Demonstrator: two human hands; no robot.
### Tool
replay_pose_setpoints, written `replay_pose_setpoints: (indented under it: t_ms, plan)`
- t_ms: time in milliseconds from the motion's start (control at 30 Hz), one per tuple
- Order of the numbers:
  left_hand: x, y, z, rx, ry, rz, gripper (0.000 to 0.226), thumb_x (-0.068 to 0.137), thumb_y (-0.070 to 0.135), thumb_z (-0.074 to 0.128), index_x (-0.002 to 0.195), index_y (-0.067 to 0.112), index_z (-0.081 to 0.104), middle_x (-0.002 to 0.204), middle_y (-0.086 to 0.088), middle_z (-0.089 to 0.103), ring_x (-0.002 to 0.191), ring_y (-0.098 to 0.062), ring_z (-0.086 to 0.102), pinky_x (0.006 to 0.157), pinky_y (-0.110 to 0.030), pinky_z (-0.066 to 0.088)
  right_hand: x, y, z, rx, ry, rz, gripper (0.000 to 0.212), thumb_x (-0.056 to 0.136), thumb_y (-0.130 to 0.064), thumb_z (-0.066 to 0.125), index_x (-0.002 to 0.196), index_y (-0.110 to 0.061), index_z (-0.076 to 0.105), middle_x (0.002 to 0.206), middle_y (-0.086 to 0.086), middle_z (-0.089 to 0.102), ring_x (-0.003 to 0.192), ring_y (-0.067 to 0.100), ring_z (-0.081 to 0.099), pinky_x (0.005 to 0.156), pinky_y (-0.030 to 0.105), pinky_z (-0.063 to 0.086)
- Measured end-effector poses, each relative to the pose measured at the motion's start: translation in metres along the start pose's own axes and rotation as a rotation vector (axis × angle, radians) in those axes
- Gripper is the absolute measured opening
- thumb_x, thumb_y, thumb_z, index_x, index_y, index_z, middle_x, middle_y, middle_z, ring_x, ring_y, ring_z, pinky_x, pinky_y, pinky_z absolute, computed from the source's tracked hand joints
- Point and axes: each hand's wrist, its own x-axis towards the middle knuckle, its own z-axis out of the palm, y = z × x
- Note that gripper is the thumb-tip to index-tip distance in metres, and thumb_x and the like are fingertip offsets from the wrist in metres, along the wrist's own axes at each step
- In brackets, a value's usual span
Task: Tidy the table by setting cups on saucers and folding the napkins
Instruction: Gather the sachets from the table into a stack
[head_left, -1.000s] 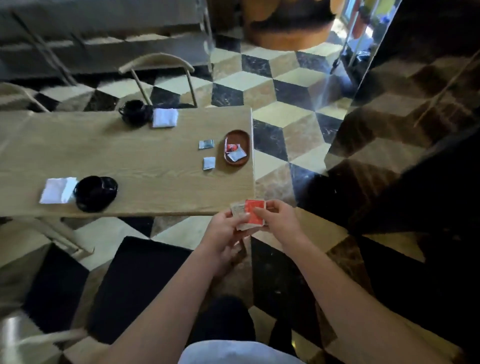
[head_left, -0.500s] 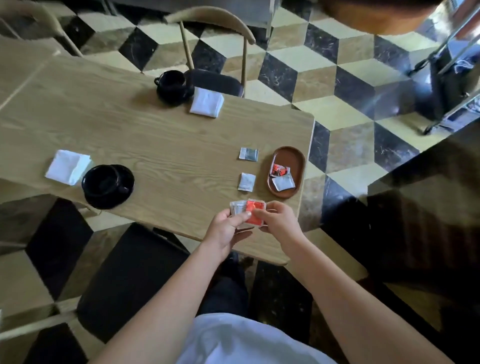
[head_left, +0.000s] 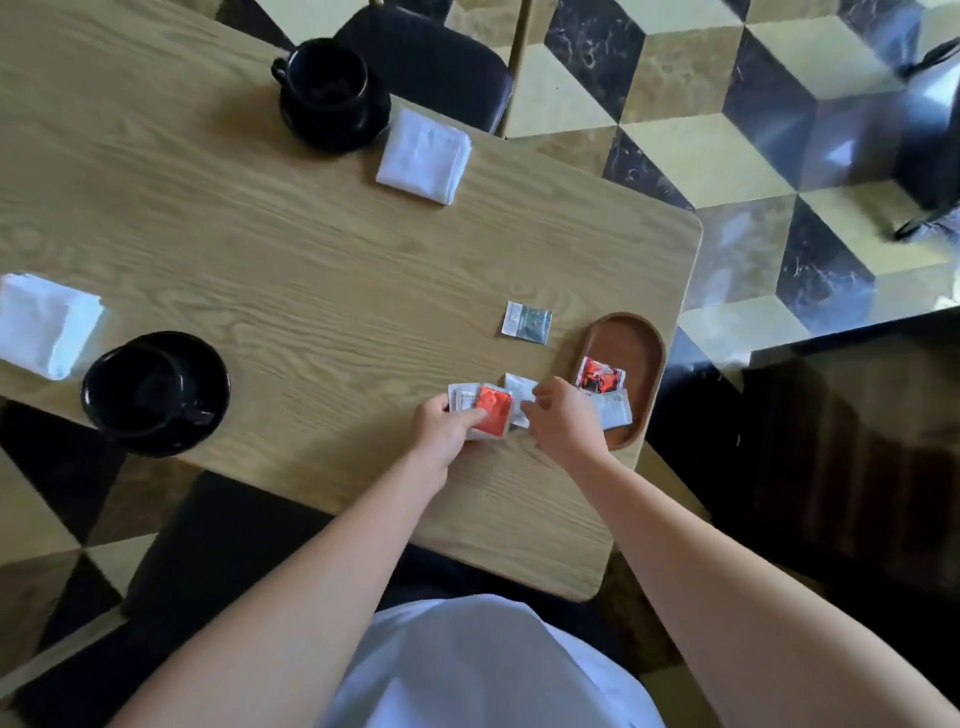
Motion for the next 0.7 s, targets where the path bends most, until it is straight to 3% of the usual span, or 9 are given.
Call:
replay_pose_setpoints:
  t_ms: [100,233,300,433,533,600,700]
  plan:
    - [0.015,0.007,-0.004,-0.01,0.063,-0.011,0.017,0.085,0.001,0.07,0.099,0.01,0.068,0.097,-0.012,0.071,0.09,-0.024,0.064,0.086,-0.033,0.049,0.018,-0.018,0.005,-0.194,-0.001,-0.098,0.032,0.089,-0.023,0.064,0.116,-0.008,0.057,0.115,0.015,0.063,0.1,0.038,0.065,0.081,0.045,0.054]
    - [0.021,0.012,-0.012,-0.07,0.094,-0.005,0.018,0.085,-0.003,0.068,0.093,0.014,0.068,0.091,-0.009,0.071,0.087,-0.024,0.066,0.075,-0.024,0.053,0.036,-0.028,0.01,-0.443,-0.045,-0.176,0.028,0.09,-0.022,0.067,0.111,-0.009,0.055,0.118,0.013,0.054,0.099,0.041,0.065,0.068,0.04,0.045]
    - [0.02,0.014,-0.014,-0.102,0.105,-0.013,0.018,0.084,-0.002,0.068,0.093,0.014,0.069,0.093,-0.01,0.072,0.087,-0.024,0.067,0.078,-0.027,0.054,0.043,-0.028,0.008,-0.52,-0.076,-0.23,0.022,0.093,-0.023,0.065,0.107,-0.01,0.056,0.115,0.013,0.05,0.092,0.04,0.065,0.064,0.039,0.043]
    - [0.023,0.02,-0.01,-0.136,0.106,0.002,0.017,0.085,-0.001,0.068,0.091,0.015,0.071,0.092,-0.008,0.073,0.086,-0.022,0.066,0.084,-0.033,0.052,0.061,-0.034,-0.012,-0.485,-0.143,-0.358,0.021,0.093,-0.032,0.068,0.1,-0.015,0.057,0.099,0.01,0.057,0.084,0.037,0.064,0.065,0.037,0.045]
    - [0.024,0.029,-0.005,-0.169,0.098,-0.019,0.014,0.087,0.004,0.067,0.091,0.017,0.069,0.085,-0.003,0.07,0.075,-0.016,0.065,0.059,-0.025,0.054,0.081,-0.048,-0.04,-0.405,-0.175,-0.372,0.018,0.088,-0.033,0.068,0.091,-0.02,0.056,0.076,0.005,0.059,0.077,0.035,0.062,0.061,0.036,0.045]
    - [0.025,0.033,0.0,-0.178,0.091,-0.036,0.014,0.088,0.005,0.067,0.091,0.019,0.066,0.082,0.0,0.068,0.071,-0.013,0.063,0.054,-0.024,0.051,0.097,-0.059,-0.057,-0.376,-0.185,-0.385,0.011,0.085,-0.026,0.064,0.094,-0.02,0.06,0.08,0.006,0.063,0.078,0.035,0.062,0.063,0.036,0.048]
    - [0.026,0.039,0.006,-0.23,0.08,-0.052,0.017,0.089,0.002,0.066,0.093,0.019,0.063,0.087,-0.003,0.067,0.075,-0.017,0.061,0.059,-0.028,0.046,0.121,-0.073,-0.07,-0.509,-0.222,-0.438,0.027,0.083,-0.012,0.059,0.105,-0.024,0.068,0.093,0.007,0.064,0.084,0.031,0.06,0.064,0.03,0.041]
